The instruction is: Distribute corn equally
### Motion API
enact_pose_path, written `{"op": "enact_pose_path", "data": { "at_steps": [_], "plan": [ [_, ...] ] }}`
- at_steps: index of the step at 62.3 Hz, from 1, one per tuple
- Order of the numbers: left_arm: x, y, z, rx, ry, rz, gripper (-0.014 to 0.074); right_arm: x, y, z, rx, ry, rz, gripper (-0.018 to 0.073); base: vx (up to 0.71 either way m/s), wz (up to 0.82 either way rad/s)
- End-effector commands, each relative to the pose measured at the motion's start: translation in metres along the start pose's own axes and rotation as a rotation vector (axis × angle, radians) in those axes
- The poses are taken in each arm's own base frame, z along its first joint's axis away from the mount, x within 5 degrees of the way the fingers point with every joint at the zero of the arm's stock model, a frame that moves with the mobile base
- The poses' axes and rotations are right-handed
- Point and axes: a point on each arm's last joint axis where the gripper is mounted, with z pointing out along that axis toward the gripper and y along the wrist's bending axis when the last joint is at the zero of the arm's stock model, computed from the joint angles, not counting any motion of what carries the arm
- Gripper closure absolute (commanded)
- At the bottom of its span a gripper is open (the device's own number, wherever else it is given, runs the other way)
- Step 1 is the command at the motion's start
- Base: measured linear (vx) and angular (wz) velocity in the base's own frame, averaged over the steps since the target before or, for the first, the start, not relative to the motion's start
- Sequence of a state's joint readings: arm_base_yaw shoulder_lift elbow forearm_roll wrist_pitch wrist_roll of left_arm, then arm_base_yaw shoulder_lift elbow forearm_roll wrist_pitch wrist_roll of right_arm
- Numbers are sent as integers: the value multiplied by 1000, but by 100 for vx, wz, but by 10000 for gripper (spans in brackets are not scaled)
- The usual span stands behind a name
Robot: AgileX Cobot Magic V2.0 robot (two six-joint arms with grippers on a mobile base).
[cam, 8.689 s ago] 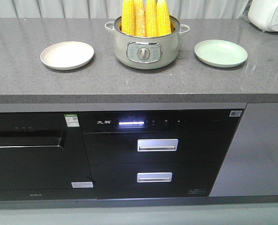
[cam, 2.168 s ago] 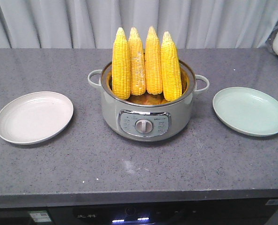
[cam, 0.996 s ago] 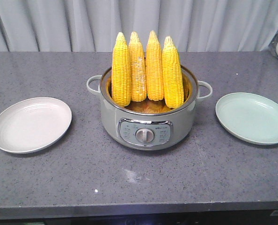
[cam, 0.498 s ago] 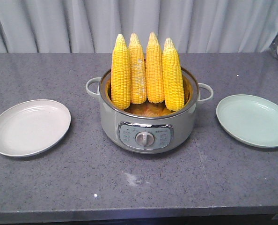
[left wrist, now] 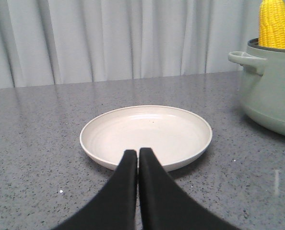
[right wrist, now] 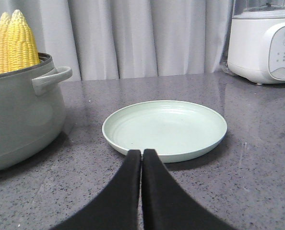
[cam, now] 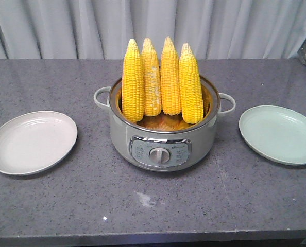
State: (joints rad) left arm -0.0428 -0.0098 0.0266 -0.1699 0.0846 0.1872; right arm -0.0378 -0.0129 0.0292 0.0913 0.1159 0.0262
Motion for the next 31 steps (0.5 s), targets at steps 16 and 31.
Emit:
{"op": "enact_pose_path", "data": {
  "at_steps": [16,31],
  "plan": [
    [-6,1,-1,-11,-81,-14,603,-4,0,0,-4,-68,-17,561,1,0],
    [-6,1,-1,-11,-81,-14,603,-4,0,0,-4,-68,-17,561,1,0]
  ]
}}
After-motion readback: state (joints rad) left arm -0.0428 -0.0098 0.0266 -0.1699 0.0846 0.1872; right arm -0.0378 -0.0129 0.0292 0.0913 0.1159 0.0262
